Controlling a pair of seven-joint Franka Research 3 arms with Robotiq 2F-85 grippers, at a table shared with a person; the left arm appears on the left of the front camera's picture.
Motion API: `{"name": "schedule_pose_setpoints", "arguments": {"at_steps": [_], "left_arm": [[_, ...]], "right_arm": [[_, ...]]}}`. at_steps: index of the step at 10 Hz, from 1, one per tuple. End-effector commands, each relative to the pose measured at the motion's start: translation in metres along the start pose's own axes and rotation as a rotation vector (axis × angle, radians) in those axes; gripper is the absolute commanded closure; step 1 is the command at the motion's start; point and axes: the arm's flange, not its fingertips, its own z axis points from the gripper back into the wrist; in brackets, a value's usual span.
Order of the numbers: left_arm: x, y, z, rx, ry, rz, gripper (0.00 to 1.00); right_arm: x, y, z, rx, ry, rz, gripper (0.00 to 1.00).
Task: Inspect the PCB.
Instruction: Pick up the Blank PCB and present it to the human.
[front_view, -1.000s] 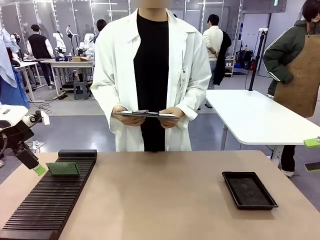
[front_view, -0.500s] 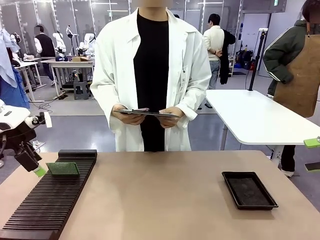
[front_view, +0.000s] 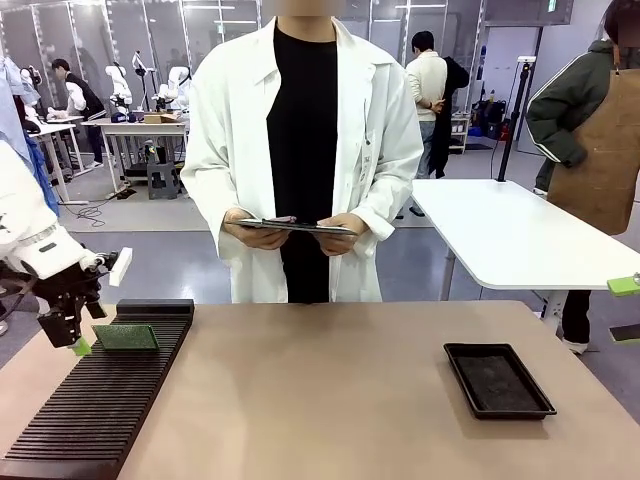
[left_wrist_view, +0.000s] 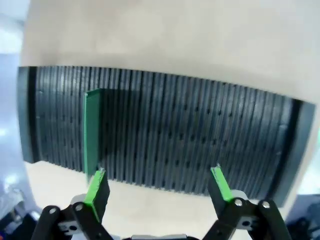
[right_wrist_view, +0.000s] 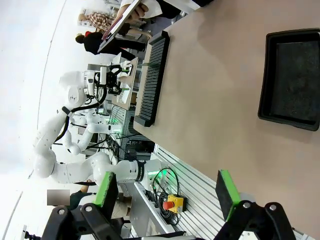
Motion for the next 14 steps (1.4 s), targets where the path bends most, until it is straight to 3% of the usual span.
{"name": "schedule_pose_setpoints", "arguments": {"at_steps": [1,4,6,10,14], "left_arm": [[-0.007,0.032,-0.009,0.020,0.043,-0.044,0.00],[-0.009,0.060,-0.030,-0.003,0.095,-0.085,0.00],[-0.014,0.078,-0.044,0.064,0.164,-0.076,0.00],[-0.021,0.104,-0.059,0.026,0.143,-0.004,0.00],[-0.024,0.102,-0.076,-0.008,0.149,0.003,0.00]], "right_arm": [[0.001,0.000,0.003,0.004,0.006,0.017,0.00],[0.001,0.000,0.003,0.004,0.006,0.017,0.00],[0.001,0.000,0.003,0.004,0.006,0.017,0.00],[0.001,0.000,0.003,0.004,0.006,0.017,0.00],[0.001,0.000,0.003,0.004,0.006,0.017,0.00]]}}
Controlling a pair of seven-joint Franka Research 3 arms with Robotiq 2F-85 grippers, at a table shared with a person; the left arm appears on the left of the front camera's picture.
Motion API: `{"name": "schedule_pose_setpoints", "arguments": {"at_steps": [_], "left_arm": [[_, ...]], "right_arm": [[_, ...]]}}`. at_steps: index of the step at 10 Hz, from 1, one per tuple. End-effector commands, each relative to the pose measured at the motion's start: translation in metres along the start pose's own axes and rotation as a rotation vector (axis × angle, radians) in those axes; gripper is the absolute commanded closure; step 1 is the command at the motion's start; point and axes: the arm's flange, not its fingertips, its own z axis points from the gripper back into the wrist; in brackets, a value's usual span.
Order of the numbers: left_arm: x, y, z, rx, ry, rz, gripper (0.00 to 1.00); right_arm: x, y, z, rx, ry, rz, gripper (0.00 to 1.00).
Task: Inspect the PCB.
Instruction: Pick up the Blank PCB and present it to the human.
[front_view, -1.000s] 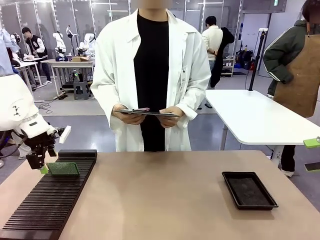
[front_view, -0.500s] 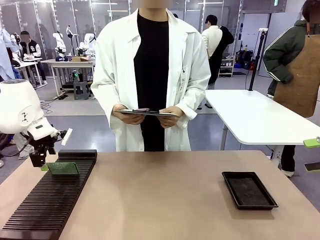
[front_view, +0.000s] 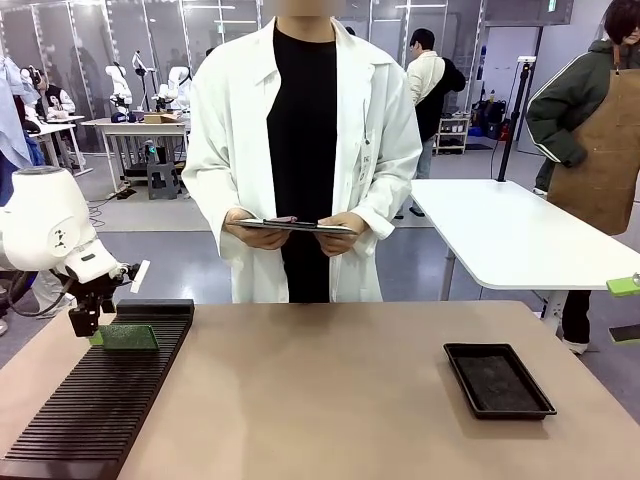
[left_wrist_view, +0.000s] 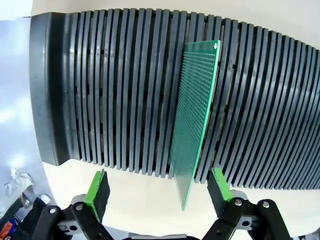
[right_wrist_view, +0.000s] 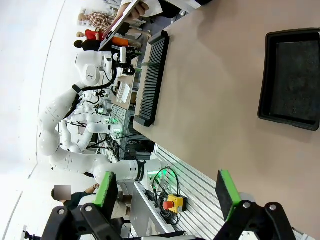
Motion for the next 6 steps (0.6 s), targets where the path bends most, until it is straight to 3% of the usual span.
{"name": "schedule_pose_setpoints", "arguments": {"at_steps": [1,2,5,6], "left_arm": [[0.0005,0.0025,-0.0066,-0.023,0.000,0.008,0.00],[0.0013,0.0018,-0.0078,-0.024,-0.010,0.012,0.00],[0.0022,-0.0039,-0.0074,-0.061,-0.013,-0.015,0.86],[0.0029,-0.0060,-0.0073,-0.063,-0.016,-0.017,1.00]], "right_arm": [[0.0006,0.0002,0.0030,0.005,0.005,0.018,0.00],[0.0006,0.0002,0.0030,0.005,0.005,0.018,0.00],[0.0006,0.0002,0.0030,0.005,0.005,0.018,0.00],[0.0006,0.0002,0.0030,0.005,0.005,0.018,0.00]]}}
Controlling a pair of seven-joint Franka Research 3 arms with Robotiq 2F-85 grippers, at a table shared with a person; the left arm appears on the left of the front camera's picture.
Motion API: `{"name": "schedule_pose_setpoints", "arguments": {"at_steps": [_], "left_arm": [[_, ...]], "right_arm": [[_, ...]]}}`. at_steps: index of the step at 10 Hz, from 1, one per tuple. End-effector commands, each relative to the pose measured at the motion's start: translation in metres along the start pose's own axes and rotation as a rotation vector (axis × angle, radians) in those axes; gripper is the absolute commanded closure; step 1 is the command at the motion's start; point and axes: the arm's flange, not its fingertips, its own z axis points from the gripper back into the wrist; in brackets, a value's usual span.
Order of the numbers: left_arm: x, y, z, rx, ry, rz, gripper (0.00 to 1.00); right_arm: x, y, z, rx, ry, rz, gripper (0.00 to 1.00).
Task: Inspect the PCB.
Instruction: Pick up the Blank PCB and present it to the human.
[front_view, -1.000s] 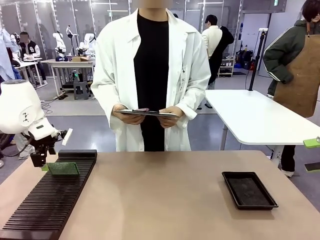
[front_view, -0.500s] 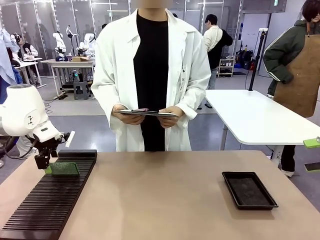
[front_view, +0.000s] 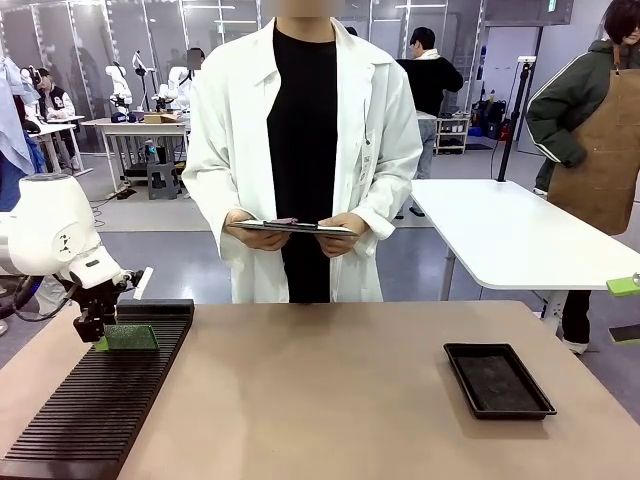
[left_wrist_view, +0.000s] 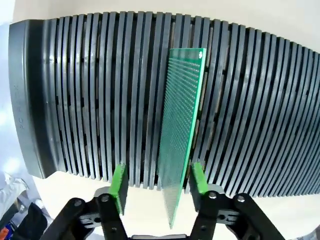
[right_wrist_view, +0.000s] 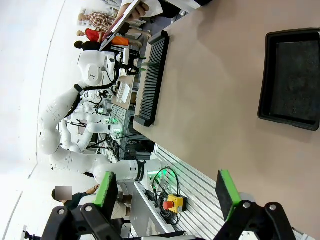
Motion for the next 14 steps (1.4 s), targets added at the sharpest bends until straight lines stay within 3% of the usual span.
{"name": "schedule_pose_setpoints", "arguments": {"at_steps": [1,3,4,8,12,14], "left_arm": [[-0.003,-0.004,0.003,-0.025,-0.001,-0.010,1.00],[-0.001,-0.006,0.004,-0.023,0.018,-0.007,0.96],[0.000,-0.007,0.006,-0.024,0.010,-0.012,1.00],[-0.002,-0.006,0.013,-0.034,0.008,0.024,1.00],[-0.008,-0.010,0.096,0.033,-0.088,0.081,1.00],[-0.016,-0.016,0.119,-0.056,-0.220,0.244,1.00]], "right_arm": [[0.001,0.000,0.003,0.005,0.005,0.018,0.00],[0.001,0.000,0.003,0.005,0.005,0.018,0.00],[0.001,0.000,0.003,0.005,0.005,0.018,0.00],[0.001,0.000,0.003,0.005,0.005,0.018,0.00],[0.001,0.000,0.003,0.005,0.005,0.018,0.00],[0.001,0.000,0.003,0.005,0.005,0.018,0.00]]}}
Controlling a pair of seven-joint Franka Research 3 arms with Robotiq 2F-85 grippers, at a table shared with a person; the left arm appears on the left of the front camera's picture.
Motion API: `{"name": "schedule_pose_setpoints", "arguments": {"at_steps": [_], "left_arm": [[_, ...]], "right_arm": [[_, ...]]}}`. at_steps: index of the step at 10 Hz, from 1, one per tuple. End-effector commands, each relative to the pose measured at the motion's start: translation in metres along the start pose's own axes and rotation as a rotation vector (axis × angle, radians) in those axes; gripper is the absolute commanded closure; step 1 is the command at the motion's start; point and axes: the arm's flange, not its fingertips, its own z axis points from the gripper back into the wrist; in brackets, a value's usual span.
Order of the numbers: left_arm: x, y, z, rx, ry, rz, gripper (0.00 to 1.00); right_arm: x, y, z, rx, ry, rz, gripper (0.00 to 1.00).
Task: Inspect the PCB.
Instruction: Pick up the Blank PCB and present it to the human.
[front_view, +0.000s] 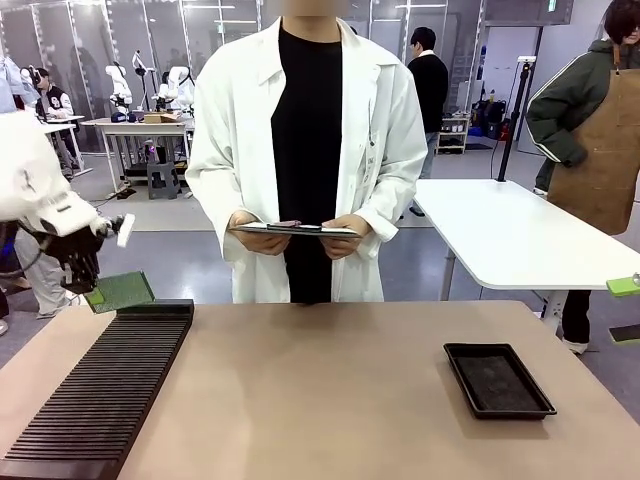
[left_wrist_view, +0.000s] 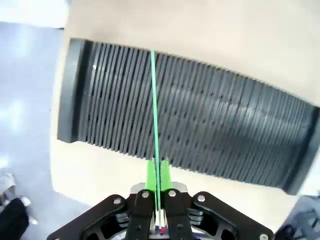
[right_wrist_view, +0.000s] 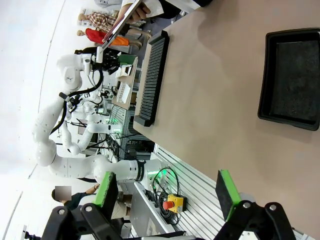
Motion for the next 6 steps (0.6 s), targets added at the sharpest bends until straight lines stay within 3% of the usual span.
{"name": "schedule_pose_setpoints", "arguments": {"at_steps": [1,4,6], "left_arm": [[-0.007,-0.001,0.002,-0.151,-0.168,0.249,1.00],[-0.013,-0.012,0.000,-0.380,-0.497,0.721,1.00],[-0.019,-0.011,-0.013,-0.503,-0.665,0.874,1.00]], "right_arm": [[0.001,0.000,0.003,0.005,0.004,0.018,0.00],[0.001,0.000,0.003,0.005,0.004,0.018,0.00],[0.001,0.000,0.003,0.005,0.004,0.018,0.00]]}}
